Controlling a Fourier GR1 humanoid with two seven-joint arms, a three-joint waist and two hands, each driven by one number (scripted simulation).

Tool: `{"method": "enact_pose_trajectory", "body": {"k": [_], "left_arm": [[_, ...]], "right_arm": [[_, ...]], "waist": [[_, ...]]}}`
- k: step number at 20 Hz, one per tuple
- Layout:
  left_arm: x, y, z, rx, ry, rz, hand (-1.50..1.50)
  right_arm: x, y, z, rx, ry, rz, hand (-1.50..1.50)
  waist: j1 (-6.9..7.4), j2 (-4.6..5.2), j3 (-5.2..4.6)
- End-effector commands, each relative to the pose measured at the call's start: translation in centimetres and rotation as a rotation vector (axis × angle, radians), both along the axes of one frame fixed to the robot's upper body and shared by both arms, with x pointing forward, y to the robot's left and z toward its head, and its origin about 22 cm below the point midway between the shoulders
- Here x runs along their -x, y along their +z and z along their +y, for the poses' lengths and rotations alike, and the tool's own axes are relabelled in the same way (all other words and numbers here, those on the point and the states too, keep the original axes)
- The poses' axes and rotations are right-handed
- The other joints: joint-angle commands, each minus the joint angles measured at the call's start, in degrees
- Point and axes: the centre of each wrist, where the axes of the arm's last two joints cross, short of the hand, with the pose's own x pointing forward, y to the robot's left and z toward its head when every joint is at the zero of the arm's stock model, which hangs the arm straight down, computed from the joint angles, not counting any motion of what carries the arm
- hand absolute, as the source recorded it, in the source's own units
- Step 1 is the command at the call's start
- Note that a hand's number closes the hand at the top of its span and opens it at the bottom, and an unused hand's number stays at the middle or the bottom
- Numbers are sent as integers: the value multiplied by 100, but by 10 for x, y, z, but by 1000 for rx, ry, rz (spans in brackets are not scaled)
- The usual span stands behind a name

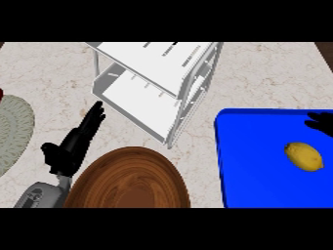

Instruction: Pick the lemon from the tray and place it in the tiered basket

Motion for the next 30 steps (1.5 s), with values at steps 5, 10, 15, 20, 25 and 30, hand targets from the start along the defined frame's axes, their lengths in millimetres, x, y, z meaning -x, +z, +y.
{"method": "enact_pose_trajectory", "body": {"k": [5,10,15,20,25,30], "left_arm": [[16,-9,-18,8,-6,-3,0],[-8,5,-11,1,-26,7,0],[-8,15,-2,19,-9,1,0],[4,11,-3,6,-17,3,0],[18,-8,-15,21,2,-10,0],[1,-7,3,12,-11,0,0]], "right_arm": [[18,-30,10,-20,-123,-119,-150],[9,-56,-6,161,-172,-68,-150],[-7,-92,-8,127,-195,-26,-150],[-9,-109,-14,95,-174,-38,-150],[-12,-107,-17,139,-249,-37,-150],[-22,-143,-43,121,-242,-30,-150]], "waist": [[59,10,8],[70,24,7],[105,27,8],[99,22,7],[86,18,5],[84,25,5]]}}
